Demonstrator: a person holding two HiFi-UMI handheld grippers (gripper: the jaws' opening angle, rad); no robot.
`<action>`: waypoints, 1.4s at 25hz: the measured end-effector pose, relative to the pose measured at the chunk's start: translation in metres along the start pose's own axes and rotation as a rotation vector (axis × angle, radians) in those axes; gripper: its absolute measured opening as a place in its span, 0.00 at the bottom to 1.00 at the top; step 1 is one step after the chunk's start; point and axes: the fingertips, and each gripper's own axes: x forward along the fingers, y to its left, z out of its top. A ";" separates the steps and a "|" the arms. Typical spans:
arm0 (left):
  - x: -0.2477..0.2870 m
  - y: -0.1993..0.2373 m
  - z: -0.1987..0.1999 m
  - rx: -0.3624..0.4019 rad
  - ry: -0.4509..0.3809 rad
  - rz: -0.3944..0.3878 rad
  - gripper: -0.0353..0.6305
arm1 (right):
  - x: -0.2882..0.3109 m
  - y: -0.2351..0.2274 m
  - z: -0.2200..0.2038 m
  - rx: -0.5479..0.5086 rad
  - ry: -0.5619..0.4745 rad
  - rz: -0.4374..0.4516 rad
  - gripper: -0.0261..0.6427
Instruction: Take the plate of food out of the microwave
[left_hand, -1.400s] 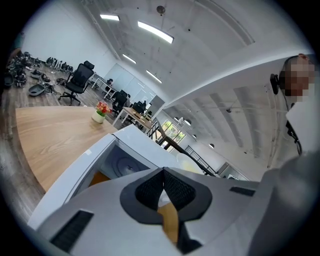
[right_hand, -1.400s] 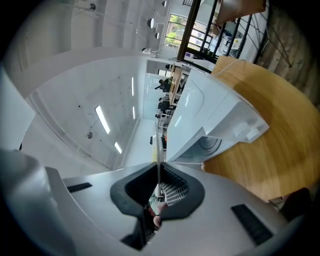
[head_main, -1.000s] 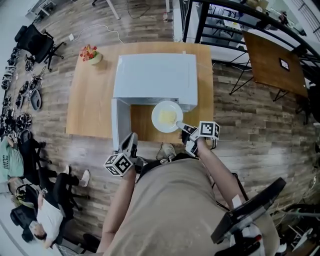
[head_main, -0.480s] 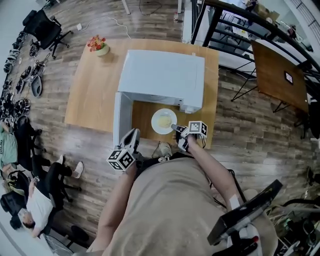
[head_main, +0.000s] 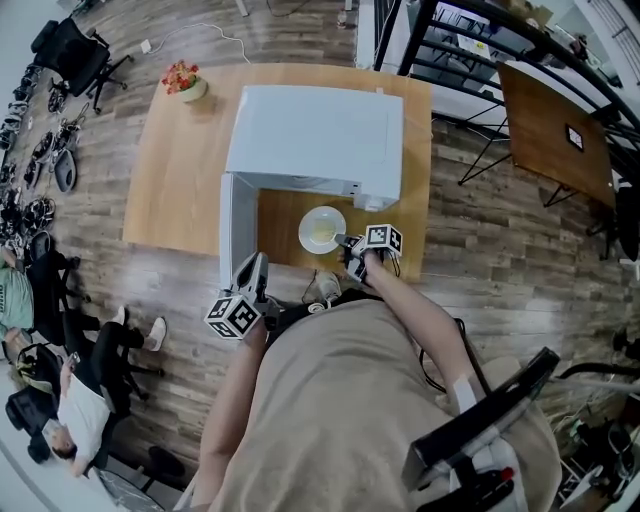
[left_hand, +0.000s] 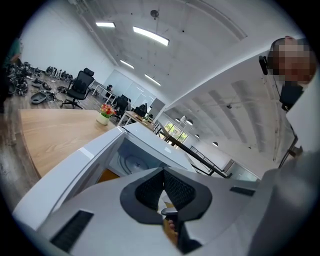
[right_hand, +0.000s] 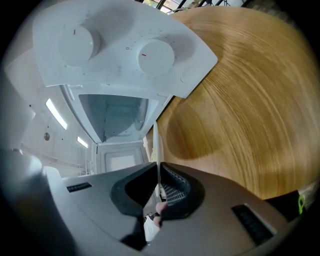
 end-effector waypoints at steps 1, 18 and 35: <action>0.000 0.000 -0.001 0.001 0.002 0.000 0.06 | 0.002 -0.002 0.000 0.000 -0.002 0.002 0.07; -0.025 0.012 -0.012 -0.006 0.036 0.027 0.06 | 0.033 -0.050 0.013 -0.060 -0.097 -0.166 0.07; -0.037 0.006 -0.023 -0.048 0.053 -0.014 0.06 | 0.025 -0.001 0.013 -0.309 -0.185 -0.260 0.73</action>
